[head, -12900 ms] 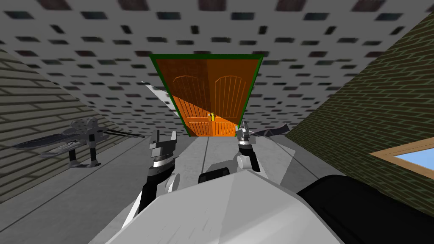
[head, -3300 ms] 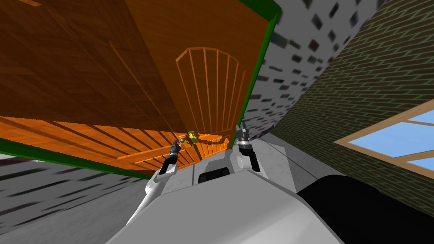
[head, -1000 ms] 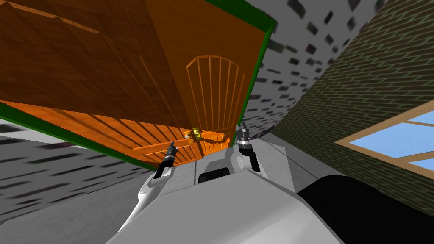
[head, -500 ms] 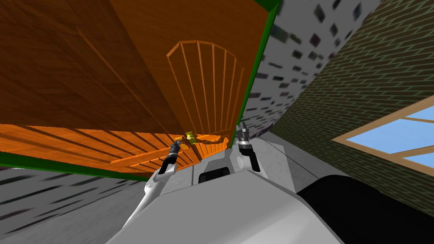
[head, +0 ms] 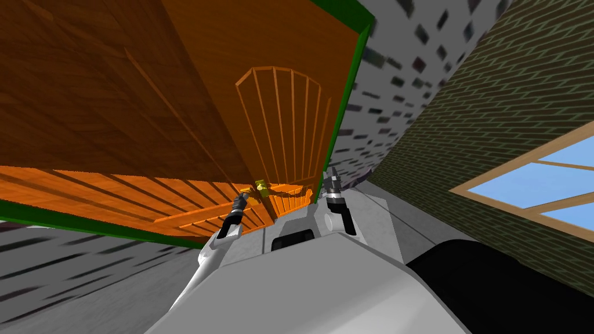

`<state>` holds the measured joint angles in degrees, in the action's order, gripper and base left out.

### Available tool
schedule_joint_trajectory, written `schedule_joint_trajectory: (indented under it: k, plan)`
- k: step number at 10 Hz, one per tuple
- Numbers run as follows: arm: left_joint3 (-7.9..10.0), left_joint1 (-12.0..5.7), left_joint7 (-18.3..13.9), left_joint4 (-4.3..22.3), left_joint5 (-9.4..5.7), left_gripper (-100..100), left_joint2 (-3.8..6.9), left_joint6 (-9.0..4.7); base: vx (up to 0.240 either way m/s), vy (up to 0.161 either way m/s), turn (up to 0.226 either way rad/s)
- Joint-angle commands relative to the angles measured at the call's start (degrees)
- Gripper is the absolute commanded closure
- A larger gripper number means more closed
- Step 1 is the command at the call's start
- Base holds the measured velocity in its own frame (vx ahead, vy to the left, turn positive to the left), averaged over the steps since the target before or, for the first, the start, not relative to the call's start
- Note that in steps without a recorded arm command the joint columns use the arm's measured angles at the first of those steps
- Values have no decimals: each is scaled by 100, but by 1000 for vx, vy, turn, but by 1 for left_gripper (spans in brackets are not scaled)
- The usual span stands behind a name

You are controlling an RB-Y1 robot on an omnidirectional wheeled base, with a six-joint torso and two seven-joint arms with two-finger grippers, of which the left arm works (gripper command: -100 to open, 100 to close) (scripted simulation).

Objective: Pull the door open

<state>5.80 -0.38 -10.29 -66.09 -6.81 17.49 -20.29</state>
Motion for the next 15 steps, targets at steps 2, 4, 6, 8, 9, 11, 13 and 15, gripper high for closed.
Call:
schedule_joint_trajectory:
  k: [2, 4, 6, 8, 9, 11, 13, 15]
  plan:
    - [64, 126, -35, 30, -22, 100, 105, 0, -175, 54, 60]
    - [45, 203, -87, 18, -33, 100, 185, -13, -182, 88, 32]
    - [-109, 238, -134, -181, -19, -100, 162, -10, -208, 10, -72]
    - [-262, 277, -203, -327, -11, -100, 174, -21, -187, -48, -69]
    - [-330, 294, -235, -393, -7, -100, 180, -26, -188, -54, -89]
    - [-358, 342, -249, -463, -8, -100, 186, -19, -137, -18, -33]
    - [-236, 354, -208, -322, -14, -100, 194, -26, 95, 99, 81]
    - [-184, 323, -179, -253, -13, -100, 182, -30, 160, 76, -1]
